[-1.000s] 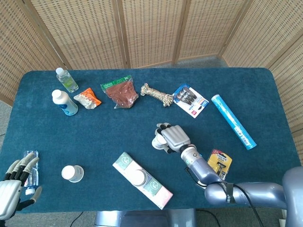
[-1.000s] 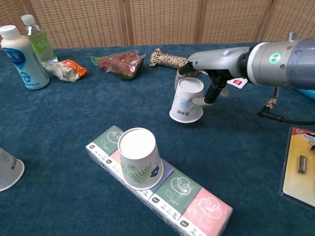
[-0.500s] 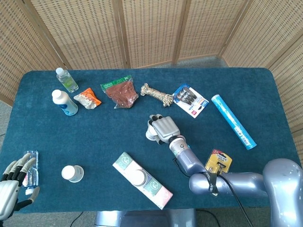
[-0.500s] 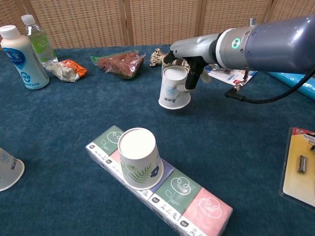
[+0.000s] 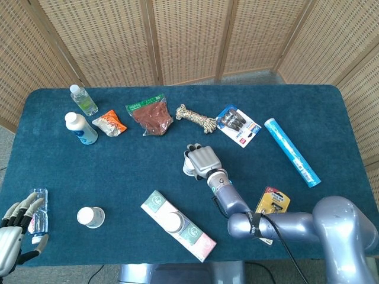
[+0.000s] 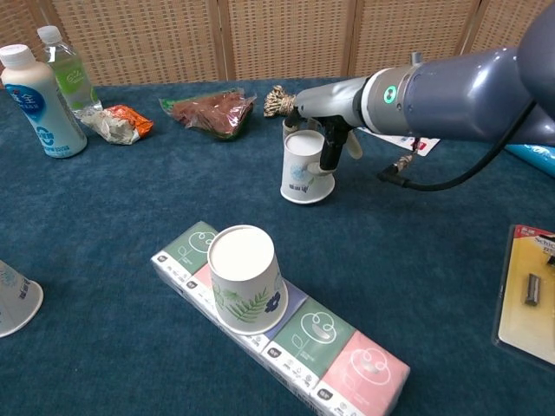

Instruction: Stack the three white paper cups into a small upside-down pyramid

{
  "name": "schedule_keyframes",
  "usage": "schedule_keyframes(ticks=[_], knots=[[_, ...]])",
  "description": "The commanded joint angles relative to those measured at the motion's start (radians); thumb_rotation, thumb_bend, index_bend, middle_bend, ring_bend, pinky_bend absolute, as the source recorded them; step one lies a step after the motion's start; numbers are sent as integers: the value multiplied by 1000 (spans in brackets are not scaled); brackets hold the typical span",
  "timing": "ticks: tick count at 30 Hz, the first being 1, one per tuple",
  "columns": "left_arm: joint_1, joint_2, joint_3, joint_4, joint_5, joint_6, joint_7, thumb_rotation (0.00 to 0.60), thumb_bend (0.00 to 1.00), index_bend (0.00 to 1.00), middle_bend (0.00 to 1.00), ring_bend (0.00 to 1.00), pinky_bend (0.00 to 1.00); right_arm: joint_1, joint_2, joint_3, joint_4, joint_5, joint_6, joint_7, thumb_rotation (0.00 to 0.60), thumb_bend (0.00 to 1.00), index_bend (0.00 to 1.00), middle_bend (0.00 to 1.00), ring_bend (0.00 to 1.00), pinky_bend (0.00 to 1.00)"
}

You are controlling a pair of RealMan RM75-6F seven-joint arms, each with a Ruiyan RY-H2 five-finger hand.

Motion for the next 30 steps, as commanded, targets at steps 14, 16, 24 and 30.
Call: schedule_keyframes(ticks=[14,16,24,30], knots=[[4,-3,1,13,-1,3,-15,600,445,28,0,0,0,34,-47,10,25,27,9,-14,600,460,278,141,114,634],[5,-3,0,13,-3,3,-14,600,446,28,0,0,0,39,-52,14,27,30,8,-13,600,462,278,142,114,628],[6,-3,-1,16,-8,2,-17,600,445,27,0,0,0,60,-61,30,25,35,10,-19,600,461,277,141,114,623],[6,-4,-1,17,-11,-2,-16,600,445,28,0,0,0,67,-71,28,39,45,0,-20,600,456,254,137,96,602]])
